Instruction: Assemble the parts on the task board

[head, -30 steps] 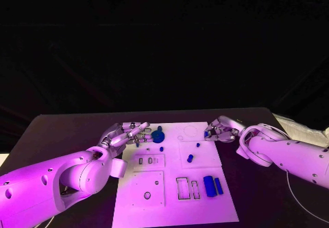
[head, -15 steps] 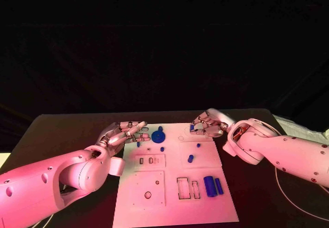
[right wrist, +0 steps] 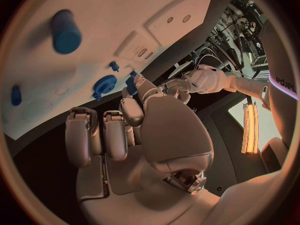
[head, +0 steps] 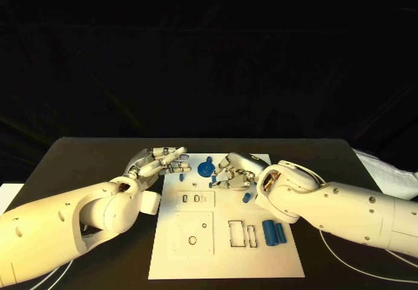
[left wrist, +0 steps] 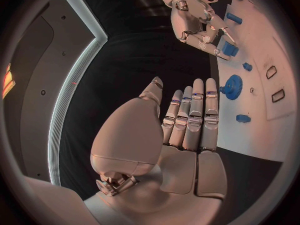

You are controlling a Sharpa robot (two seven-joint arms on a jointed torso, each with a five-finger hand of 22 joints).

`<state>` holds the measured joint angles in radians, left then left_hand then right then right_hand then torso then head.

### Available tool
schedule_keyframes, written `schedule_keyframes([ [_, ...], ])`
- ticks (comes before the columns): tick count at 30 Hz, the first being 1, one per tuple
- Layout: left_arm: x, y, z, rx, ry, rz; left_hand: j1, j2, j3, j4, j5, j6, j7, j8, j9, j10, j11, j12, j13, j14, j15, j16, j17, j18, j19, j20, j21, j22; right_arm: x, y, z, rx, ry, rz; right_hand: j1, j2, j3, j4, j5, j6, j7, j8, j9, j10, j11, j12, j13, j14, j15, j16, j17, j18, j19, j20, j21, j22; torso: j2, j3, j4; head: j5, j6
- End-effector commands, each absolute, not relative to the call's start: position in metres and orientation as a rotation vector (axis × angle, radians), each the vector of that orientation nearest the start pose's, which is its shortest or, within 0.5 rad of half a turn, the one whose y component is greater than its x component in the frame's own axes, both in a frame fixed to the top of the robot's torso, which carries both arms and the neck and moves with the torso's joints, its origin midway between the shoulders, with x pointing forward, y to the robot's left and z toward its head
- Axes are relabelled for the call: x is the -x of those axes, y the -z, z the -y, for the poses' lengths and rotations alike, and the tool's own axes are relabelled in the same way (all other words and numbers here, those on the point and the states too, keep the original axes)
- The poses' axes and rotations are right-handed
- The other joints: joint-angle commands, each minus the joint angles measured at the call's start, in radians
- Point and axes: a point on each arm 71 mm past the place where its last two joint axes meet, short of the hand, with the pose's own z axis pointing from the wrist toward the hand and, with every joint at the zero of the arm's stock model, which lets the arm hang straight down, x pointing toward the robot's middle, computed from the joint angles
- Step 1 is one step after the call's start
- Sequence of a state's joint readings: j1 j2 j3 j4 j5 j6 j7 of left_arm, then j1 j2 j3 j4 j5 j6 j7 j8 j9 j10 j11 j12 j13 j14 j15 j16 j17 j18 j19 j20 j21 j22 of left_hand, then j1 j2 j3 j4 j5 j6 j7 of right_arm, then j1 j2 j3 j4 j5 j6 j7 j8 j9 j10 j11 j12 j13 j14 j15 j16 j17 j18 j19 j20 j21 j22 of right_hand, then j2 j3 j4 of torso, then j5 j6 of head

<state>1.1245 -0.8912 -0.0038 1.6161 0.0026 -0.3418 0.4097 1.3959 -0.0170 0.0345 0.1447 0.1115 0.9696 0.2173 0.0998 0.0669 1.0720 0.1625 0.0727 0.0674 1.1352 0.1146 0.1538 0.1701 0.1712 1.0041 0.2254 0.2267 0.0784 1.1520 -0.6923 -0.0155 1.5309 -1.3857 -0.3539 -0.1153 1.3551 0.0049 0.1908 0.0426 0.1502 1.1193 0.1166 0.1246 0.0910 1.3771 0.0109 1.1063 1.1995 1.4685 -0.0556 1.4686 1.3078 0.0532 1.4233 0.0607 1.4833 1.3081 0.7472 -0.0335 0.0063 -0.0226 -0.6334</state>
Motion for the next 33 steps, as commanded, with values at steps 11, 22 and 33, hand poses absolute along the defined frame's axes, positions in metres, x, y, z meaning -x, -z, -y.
schedule_keyframes([
  [11,-0.464,0.191,-0.206,1.182,1.595,-1.405,0.000,0.008,-0.002,-0.006,-0.003,-0.001,0.005,-0.006,-0.001,-0.001,0.004,-0.004,-0.001,0.006,0.001,-0.005,0.001,0.013,0.007,-0.001,-0.005,-0.001,-0.459,0.223,0.088,0.265,-0.748,-1.737,-0.006,-0.004,0.007,-0.001,0.001,0.024,-0.024,-0.007,0.009,-0.018,-0.001,-0.031,-0.019,0.062,-0.001,-0.010,0.053,-0.002,-0.005,-0.004,-0.005,0.039,-0.004,-0.0057,0.0051,0.018,-0.014],
  [22,-0.463,0.191,-0.204,1.182,1.600,-1.410,0.000,0.008,-0.002,-0.006,-0.003,-0.001,0.005,-0.006,-0.001,-0.001,0.004,-0.004,-0.001,0.006,0.001,-0.005,0.001,0.013,0.007,-0.001,-0.005,-0.001,-0.457,0.232,0.081,0.285,-0.732,-1.750,-0.008,-0.007,0.008,-0.002,0.002,0.022,-0.023,-0.010,0.008,-0.019,0.000,-0.033,-0.020,0.062,0.000,-0.011,0.051,-0.002,-0.007,-0.004,-0.007,0.037,-0.004,-0.0039,0.0041,0.028,-0.020],
  [33,-0.463,0.191,-0.205,1.182,1.601,-1.412,0.000,0.008,-0.002,-0.006,-0.003,-0.001,0.005,-0.006,-0.001,-0.001,0.004,-0.004,-0.001,0.006,0.001,-0.005,0.001,0.013,0.007,-0.001,-0.005,-0.001,-0.458,0.233,0.087,0.293,-0.700,-1.746,-0.010,-0.012,0.009,-0.004,0.005,0.018,-0.021,-0.014,0.007,-0.020,0.002,-0.037,-0.022,0.061,0.001,-0.013,0.049,-0.001,-0.008,-0.003,-0.008,0.035,-0.004,-0.0039,0.0044,0.028,-0.025],
])
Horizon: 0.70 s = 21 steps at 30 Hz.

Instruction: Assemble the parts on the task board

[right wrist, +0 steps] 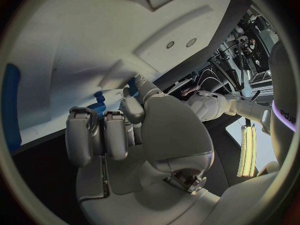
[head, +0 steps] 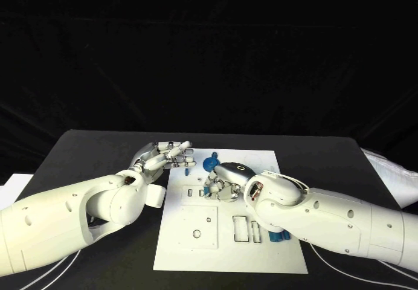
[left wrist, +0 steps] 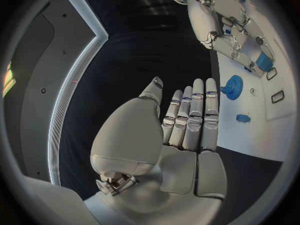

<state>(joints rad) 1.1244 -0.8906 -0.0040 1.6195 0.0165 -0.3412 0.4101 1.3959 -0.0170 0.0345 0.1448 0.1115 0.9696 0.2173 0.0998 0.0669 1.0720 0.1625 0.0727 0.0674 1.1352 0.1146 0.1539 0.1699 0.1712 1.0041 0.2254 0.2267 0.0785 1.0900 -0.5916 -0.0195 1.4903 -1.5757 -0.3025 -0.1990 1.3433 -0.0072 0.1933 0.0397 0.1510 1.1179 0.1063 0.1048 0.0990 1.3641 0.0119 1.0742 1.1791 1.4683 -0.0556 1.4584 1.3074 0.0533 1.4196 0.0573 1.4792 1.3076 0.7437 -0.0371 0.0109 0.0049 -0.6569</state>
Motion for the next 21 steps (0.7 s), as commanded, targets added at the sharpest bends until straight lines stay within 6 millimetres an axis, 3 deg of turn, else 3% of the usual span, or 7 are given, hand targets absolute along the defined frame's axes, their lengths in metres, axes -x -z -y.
schedule_keyframes([
  [1,-0.4631,0.1914,-0.2047,1.182,1.601,-1.412,0.000,0.008,-0.002,-0.006,-0.003,-0.001,0.005,-0.006,-0.001,-0.001,0.004,-0.004,-0.001,0.006,0.001,-0.005,0.002,0.013,0.007,-0.001,-0.005,-0.002,-0.4575,0.2333,0.0876,0.294,-0.699,-1.746,0.001,0.000,0.007,-0.001,0.004,0.020,-0.011,0.006,-0.001,-0.007,0.001,-0.004,-0.001,0.061,0.001,-0.003,0.049,-0.001,-0.005,0.001,-0.004,0.035,0.000,0.0000,-0.0002,0.001,-0.002],
  [21,-0.4632,0.1916,-0.2047,1.183,1.602,-1.415,0.000,0.008,-0.002,-0.006,-0.003,-0.001,0.005,-0.006,-0.001,-0.001,0.004,-0.004,-0.001,0.006,0.001,-0.005,0.002,0.013,0.007,-0.001,-0.005,-0.002,-0.4535,0.2332,0.0875,0.301,-0.702,-1.759,-0.013,-0.011,0.003,0.001,0.006,0.021,-0.009,0.003,-0.001,-0.006,0.003,-0.006,0.000,0.061,0.003,-0.005,0.047,-0.001,-0.006,0.003,-0.005,0.033,0.000,-0.0017,0.0005,-0.001,-0.004],
])
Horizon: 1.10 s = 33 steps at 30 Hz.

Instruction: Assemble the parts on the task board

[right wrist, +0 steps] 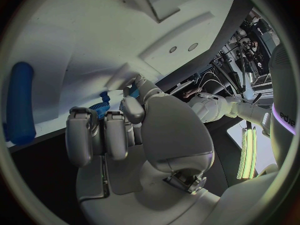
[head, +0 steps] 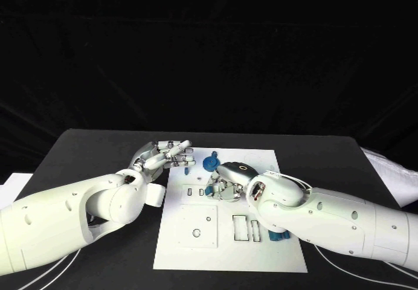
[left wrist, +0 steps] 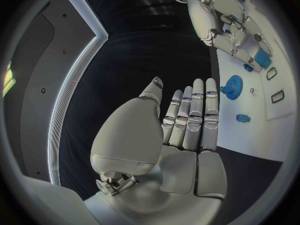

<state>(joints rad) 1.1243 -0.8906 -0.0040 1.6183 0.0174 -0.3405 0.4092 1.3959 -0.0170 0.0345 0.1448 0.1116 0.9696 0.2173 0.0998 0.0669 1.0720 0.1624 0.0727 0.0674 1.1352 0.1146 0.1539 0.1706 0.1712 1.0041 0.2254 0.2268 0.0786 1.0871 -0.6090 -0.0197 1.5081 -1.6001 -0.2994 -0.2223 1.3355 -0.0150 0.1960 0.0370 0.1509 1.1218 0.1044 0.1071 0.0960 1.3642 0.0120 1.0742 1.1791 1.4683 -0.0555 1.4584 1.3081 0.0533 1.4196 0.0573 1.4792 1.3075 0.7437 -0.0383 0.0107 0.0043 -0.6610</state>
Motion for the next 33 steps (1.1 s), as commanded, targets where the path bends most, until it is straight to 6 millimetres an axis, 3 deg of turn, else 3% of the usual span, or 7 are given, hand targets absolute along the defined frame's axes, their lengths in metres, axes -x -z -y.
schedule_keyframes([
  [1,-0.463,0.192,-0.205,1.183,1.602,-1.416,0.000,0.008,-0.002,-0.006,-0.003,-0.001,0.005,-0.006,-0.001,-0.001,0.004,-0.004,-0.001,0.006,0.001,-0.005,0.001,0.013,0.007,-0.001,-0.005,-0.002,-0.453,0.233,0.087,0.299,-0.706,-1.755,-0.006,-0.003,0.001,0.004,0.007,0.017,-0.007,0.001,0.002,-0.006,0.003,-0.006,0.000,0.061,0.003,-0.005,0.046,-0.001,-0.006,0.003,-0.005,0.033,0.000,-0.0006,0.0006,-0.001,0.000],
  [22,-0.464,0.192,-0.206,1.187,1.598,-1.421,0.002,0.011,-0.002,-0.010,-0.004,0.000,0.005,-0.007,-0.001,-0.001,0.004,-0.005,-0.001,0.007,0.000,-0.007,0.003,0.013,0.008,-0.001,-0.006,-0.003,-0.445,0.224,0.088,0.290,-0.699,-1.741,-0.011,0.004,0.006,0.008,0.009,0.025,-0.010,0.001,0.003,-0.001,0.001,-0.002,0.003,0.061,0.002,-0.005,0.047,-0.001,-0.004,0.003,-0.004,0.036,0.001,0.0008,-0.0003,0.001,0.002],
  [33,-0.464,0.193,-0.206,1.189,1.597,-1.424,0.002,0.011,-0.002,-0.010,-0.004,0.000,0.005,-0.007,-0.001,-0.001,0.004,-0.005,-0.001,0.007,0.000,-0.007,0.003,0.013,0.008,-0.001,-0.006,-0.003,-0.449,0.202,0.086,0.369,-0.592,-1.718,-0.017,0.005,0.007,0.012,0.009,0.026,-0.010,0.000,0.003,0.000,0.000,-0.003,0.003,0.062,0.002,-0.005,0.048,-0.003,0.000,0.003,-0.002,0.042,0.000,-0.0009,0.0002,-0.003,0.001],
])
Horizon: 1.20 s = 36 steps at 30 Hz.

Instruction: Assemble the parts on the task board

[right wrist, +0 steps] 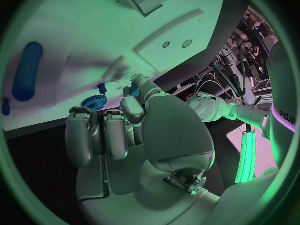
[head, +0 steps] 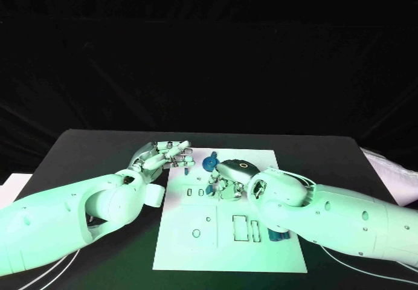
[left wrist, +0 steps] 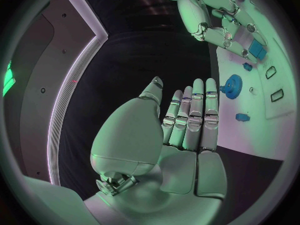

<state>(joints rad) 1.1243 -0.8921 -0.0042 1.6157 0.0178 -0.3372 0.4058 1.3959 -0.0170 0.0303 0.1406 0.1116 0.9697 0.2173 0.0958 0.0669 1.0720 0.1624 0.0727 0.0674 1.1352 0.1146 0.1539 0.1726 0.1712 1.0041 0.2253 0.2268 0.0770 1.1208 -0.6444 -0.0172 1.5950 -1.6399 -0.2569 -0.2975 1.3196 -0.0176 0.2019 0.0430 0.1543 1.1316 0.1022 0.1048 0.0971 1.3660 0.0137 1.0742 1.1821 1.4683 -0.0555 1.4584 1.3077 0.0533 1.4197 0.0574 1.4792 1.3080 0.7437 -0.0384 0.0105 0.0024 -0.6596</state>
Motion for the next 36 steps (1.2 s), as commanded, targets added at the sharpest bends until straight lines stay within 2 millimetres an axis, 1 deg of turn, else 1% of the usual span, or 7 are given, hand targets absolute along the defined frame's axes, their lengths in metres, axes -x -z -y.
schedule_keyframes([
  [1,-0.464,0.193,-0.206,1.189,1.597,-1.424,0.002,0.011,0.002,-0.006,-0.004,0.000,0.005,-0.003,-0.001,-0.001,0.004,-0.005,-0.001,0.007,0.000,-0.007,0.001,0.013,0.008,-0.001,-0.006,-0.001,-0.449,0.201,0.085,0.375,-0.583,-1.719,-0.002,0.008,0.001,0.007,0.005,0.016,-0.008,0.003,0.002,-0.002,-0.001,-0.004,0.000,0.062,0.002,-0.005,0.048,-0.003,0.000,0.003,-0.002,0.042,0.000,-0.0005,0.0007,-0.002,-0.001],
  [6,-0.463,0.193,-0.206,1.189,1.597,-1.425,0.002,0.011,0.002,-0.006,-0.004,0.000,0.005,-0.003,-0.001,-0.001,0.004,-0.005,-0.001,0.007,0.000,-0.007,0.001,0.013,0.008,-0.001,-0.006,-0.001,-0.450,0.198,0.083,0.395,-0.548,-1.723,-0.004,0.008,0.001,0.008,0.005,0.016,-0.008,0.002,0.002,-0.002,-0.001,-0.005,-0.001,0.061,0.002,-0.005,0.047,-0.002,-0.001,0.003,-0.003,0.040,0.001,-0.0004,0.0017,-0.001,-0.002],
  [10,-0.463,0.193,-0.206,1.190,1.596,-1.426,0.002,0.011,0.002,-0.006,-0.004,0.000,0.005,-0.003,-0.001,-0.001,0.004,-0.005,-0.001,0.007,0.000,-0.007,0.001,0.013,0.008,-0.001,-0.006,-0.001,-0.450,0.196,0.080,0.413,-0.527,-1.719,-0.005,0.008,0.001,0.009,0.006,0.016,-0.008,0.002,0.002,-0.002,-0.001,-0.007,-0.002,0.061,0.002,-0.007,0.045,-0.002,-0.001,0.003,-0.003,0.039,0.001,-0.0006,0.0012,-0.001,-0.003],
  [26,-0.463,0.193,-0.206,1.191,1.595,-1.429,0.002,0.011,0.002,-0.006,-0.004,0.000,0.005,-0.003,-0.001,-0.001,0.004,-0.005,-0.001,0.007,0.000,-0.007,0.001,0.013,0.008,-0.001,-0.006,-0.001,-0.447,0.195,0.060,0.521,-0.455,-1.720,-0.006,0.007,0.001,0.010,0.006,0.016,-0.008,0.002,0.002,-0.006,-0.002,-0.014,-0.008,0.060,0.002,-0.009,0.041,-0.002,-0.003,0.003,-0.005,0.036,0.001,-0.0006,0.0007,0.000,-0.012],
  [36,-0.463,0.193,-0.206,1.192,1.594,-1.429,0.003,0.011,0.001,-0.008,-0.004,0.000,0.005,-0.004,-0.001,-0.001,0.004,-0.005,-0.001,0.007,0.000,-0.008,0.002,0.013,0.008,-0.001,-0.007,-0.002,-0.445,0.196,0.056,0.558,-0.421,-1.717,-0.008,0.006,0.001,0.010,0.006,0.017,-0.008,0.001,0.002,-0.006,-0.002,-0.015,-0.008,0.060,0.002,-0.010,0.040,-0.001,-0.004,0.003,-0.005,0.036,0.001,-0.0007,0.0001,0.002,-0.016],
])
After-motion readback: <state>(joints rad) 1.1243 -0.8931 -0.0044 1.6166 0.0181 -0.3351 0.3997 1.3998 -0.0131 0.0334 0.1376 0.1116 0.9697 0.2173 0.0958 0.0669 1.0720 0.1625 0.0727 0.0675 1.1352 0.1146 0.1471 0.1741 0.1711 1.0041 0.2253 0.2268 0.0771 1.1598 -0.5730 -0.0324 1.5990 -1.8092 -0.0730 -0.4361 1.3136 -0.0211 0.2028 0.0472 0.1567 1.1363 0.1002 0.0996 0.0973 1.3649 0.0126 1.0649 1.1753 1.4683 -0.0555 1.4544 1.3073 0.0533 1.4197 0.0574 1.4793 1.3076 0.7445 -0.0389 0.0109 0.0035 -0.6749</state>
